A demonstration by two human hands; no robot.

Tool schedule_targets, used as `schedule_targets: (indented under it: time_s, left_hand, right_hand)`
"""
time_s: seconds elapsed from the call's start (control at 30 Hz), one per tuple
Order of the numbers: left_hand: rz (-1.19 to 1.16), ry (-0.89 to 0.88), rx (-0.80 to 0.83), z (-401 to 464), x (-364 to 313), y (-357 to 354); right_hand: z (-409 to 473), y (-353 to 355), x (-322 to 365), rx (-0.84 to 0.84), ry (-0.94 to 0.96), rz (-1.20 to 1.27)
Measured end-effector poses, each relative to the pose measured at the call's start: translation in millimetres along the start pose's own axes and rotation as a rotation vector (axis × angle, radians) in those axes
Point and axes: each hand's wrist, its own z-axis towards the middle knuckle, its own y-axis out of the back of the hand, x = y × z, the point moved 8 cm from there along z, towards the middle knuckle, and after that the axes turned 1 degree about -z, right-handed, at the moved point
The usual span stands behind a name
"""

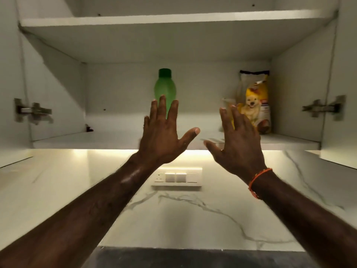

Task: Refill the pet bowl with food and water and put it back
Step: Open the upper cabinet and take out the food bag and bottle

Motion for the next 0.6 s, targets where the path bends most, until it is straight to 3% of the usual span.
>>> schedule_targets:
  time_s: [0.13, 0.3, 0.5, 0.6]
  left_hand:
    - [-0.23, -0.031, 0.181, 35, -33, -60]
    - [-0.304, -0.066, 0.46, 79, -74, -131]
    - [-0.147, -0.205, 0.873, 116, -103, -239]
    - [-0.084, -0.22, 0.934, 140, -110, -241]
  right_hand:
    - [1, -9, -60, 0.038, -0.149, -0.055]
    - [16, -18, -122, 0.077, -0.331, 0.026]
    - [58, -49, -184, 0.42, -0.518, 0.111]
    - [73, -66, -217, 0.516, -0.595, 0.103]
